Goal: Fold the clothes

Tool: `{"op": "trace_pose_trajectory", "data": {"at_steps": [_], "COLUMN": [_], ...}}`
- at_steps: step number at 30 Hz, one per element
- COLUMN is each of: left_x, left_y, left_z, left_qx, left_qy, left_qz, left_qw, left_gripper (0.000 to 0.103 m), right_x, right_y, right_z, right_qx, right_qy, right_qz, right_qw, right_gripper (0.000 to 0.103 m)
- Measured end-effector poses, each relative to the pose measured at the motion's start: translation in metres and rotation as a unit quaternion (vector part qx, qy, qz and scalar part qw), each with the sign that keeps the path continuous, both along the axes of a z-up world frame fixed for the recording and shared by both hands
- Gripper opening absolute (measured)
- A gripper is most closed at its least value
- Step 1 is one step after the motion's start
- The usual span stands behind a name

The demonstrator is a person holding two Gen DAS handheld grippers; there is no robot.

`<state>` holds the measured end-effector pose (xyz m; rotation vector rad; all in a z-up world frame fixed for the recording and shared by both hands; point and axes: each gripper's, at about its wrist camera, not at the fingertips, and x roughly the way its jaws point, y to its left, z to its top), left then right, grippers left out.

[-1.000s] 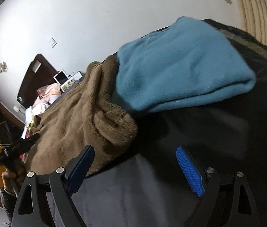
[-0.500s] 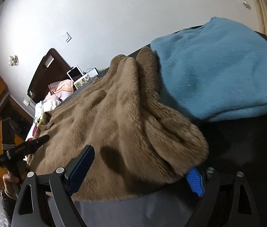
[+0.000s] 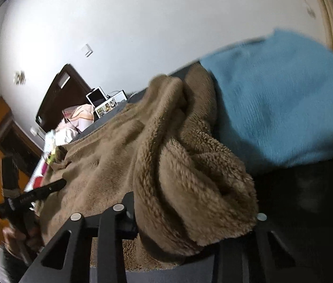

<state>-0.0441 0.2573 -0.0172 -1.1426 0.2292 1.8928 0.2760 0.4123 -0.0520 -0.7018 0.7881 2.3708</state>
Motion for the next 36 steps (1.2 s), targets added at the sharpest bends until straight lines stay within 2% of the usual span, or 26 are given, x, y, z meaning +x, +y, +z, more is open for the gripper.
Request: {"op": "trace_pose_trajectory", "data": {"at_steps": [6, 9, 14, 19, 22, 24, 26, 30, 33, 36], "left_x": [0.001, 0.011, 0.036, 0.068, 0.083, 0.092, 0.099, 0.108, 0.109, 0.108], "left_y": [-0.001, 0.008, 0.050, 0.108, 0.137, 0.155, 0.169, 0.197, 0.209, 0.215], "left_z": [0.016, 0.036, 0.062, 0.075, 0.082, 0.084, 0.084, 0.074, 0.066, 0.060], "left_qx": [0.011, 0.019, 0.027, 0.033, 0.030, 0.018, -0.003, -0.059, -0.090, -0.102], "left_qy": [-0.024, -0.017, -0.043, -0.104, -0.128, -0.133, -0.127, -0.129, -0.124, -0.113], "left_qz": [0.011, -0.003, -0.067, -0.142, -0.176, -0.199, -0.209, -0.234, -0.229, -0.225], "left_qw": [0.9996, 0.9997, 0.9964, 0.9837, 0.9756, 0.9707, 0.9695, 0.9618, 0.9612, 0.9625], "left_gripper": [0.086, 0.086, 0.086, 0.086, 0.086, 0.086, 0.086, 0.086, 0.086, 0.086], "right_x": [-0.012, -0.018, -0.028, -0.024, -0.021, -0.022, -0.024, -0.028, -0.031, -0.032], "right_y": [-0.023, -0.035, -0.055, -0.072, -0.080, -0.082, -0.085, -0.099, -0.113, -0.123], "right_z": [0.020, 0.023, 0.030, 0.031, 0.032, 0.032, 0.032, 0.030, 0.029, 0.028], "right_qx": [0.085, 0.124, 0.188, 0.230, 0.252, 0.259, 0.267, 0.298, 0.329, 0.350], "right_qy": [-0.019, -0.028, -0.042, -0.051, -0.055, -0.057, -0.059, -0.068, -0.076, -0.077], "right_qz": [0.013, 0.022, 0.035, 0.048, 0.056, 0.059, 0.061, 0.071, 0.081, 0.087], "right_qw": [0.996, 0.992, 0.981, 0.971, 0.965, 0.962, 0.960, 0.949, 0.938, 0.929], "right_gripper": [0.032, 0.031, 0.031, 0.031, 0.031, 0.031, 0.031, 0.031, 0.031, 0.031]}}
